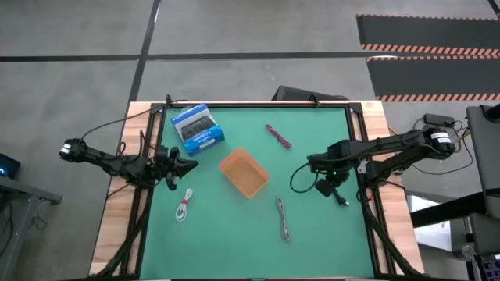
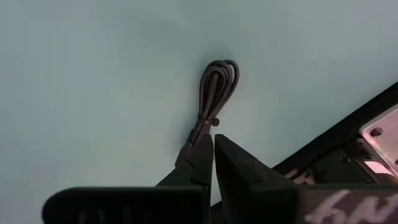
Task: Pick and place USB-C Cables
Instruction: Put the black charger cable into the orange bin
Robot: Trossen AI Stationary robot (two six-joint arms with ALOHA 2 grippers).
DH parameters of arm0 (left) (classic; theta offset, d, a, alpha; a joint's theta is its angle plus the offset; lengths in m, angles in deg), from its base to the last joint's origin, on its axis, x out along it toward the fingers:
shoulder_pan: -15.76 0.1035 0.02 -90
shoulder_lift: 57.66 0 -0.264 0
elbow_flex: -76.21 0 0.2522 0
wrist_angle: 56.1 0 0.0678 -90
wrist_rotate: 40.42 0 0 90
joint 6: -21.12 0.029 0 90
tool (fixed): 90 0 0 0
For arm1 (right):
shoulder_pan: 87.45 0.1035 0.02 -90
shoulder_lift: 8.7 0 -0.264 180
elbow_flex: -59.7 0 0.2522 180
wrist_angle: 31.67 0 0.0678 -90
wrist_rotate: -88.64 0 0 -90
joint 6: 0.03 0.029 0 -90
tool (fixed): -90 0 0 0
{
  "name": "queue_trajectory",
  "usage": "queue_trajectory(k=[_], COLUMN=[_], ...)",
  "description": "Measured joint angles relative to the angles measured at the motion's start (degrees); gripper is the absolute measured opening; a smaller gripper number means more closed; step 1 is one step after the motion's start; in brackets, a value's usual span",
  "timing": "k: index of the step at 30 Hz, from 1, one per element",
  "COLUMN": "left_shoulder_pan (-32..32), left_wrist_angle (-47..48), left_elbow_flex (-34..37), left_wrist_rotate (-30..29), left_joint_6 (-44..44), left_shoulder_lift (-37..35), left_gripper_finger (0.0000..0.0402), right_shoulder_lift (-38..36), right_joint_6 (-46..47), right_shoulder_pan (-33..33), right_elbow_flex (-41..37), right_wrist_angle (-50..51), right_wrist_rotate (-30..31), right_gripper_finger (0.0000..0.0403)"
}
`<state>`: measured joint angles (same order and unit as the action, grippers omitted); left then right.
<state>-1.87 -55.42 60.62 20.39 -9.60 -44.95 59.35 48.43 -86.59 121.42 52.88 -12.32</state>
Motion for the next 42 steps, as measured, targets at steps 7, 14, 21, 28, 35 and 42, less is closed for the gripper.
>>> queue_trajectory(k=[7, 14, 21, 28, 35, 42], left_shoulder_pan=[0.0, 0.0, 0.0, 0.0, 0.0, -0.02], left_wrist_angle=[0.0, 0.02, 0.0, 0.0, 0.0, -0.02], left_elbow_flex=[0.0, 0.0, 0.0, 0.0, 0.0, 0.0], left_wrist_rotate=[0.0, 0.0, -0.02, -0.02, -0.02, -0.02], left_joint_6=[-0.02, -0.02, -0.01, -0.02, -0.02, -0.02], left_shoulder_lift=[-0.09, -0.13, -0.13, -0.13, -0.11, -0.11], left_gripper_finger=[0.0, 0.0, 0.0, 0.0, 0.0, 0.0], right_shoulder_lift=[-0.07, -0.04, -0.02, 0.36, 0.33, 0.33], right_joint_6=[1.35, 6.83, 11.15, 13.24, 13.98, 15.13], right_shoulder_pan=[1.45, 5.41, 8.21, 8.66, 8.63, 8.63], right_elbow_flex=[-1.14, -1.88, -2.22, -4.02, -7.63, -11.79], right_wrist_angle=[-1.39, -2.53, -3.07, -5.97, -10.95, -14.48], right_wrist_rotate=[-0.24, -1.25, -0.98, 2.09, 3.52, 3.5], right_gripper_finger=[0.0012, 0.007, 0.0161, 0.0212, 0.0215, 0.0215])
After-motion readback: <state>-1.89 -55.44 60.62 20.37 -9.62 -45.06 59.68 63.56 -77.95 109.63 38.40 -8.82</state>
